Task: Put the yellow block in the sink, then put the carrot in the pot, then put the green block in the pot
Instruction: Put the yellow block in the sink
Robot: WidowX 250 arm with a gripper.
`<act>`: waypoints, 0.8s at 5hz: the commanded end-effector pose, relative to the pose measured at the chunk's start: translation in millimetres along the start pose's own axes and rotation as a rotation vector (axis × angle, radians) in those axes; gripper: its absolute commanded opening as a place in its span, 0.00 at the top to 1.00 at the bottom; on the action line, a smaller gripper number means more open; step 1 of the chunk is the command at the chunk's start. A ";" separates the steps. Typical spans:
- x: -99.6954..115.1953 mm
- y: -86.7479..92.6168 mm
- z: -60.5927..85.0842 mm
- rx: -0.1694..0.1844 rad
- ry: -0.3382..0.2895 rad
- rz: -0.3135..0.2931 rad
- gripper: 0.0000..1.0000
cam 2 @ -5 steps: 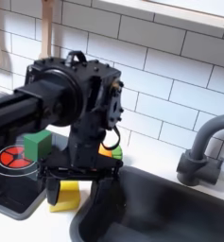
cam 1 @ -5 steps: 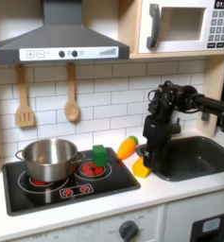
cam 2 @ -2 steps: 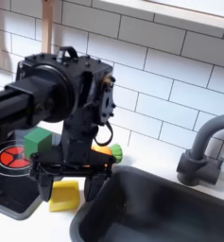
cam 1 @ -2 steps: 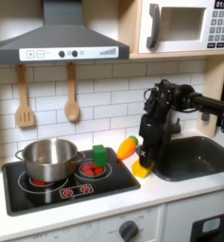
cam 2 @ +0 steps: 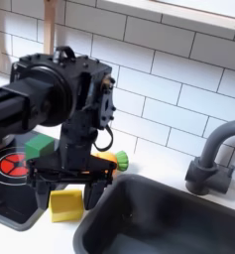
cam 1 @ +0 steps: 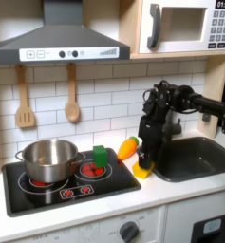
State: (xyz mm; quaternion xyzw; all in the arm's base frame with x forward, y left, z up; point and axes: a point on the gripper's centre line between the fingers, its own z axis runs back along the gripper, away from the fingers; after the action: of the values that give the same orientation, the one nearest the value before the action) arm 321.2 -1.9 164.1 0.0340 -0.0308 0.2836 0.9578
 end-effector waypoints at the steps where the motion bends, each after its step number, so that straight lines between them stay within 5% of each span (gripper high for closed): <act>1: 2.6 -0.2 0.0 -0.001 -0.038 0.003 0.00; 4: 9.4 -2.6 -6.0 -0.023 -0.046 0.036 0.00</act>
State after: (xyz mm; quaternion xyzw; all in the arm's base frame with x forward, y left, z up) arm 329.6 0.4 160.6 0.0276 -0.0593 0.2996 0.9518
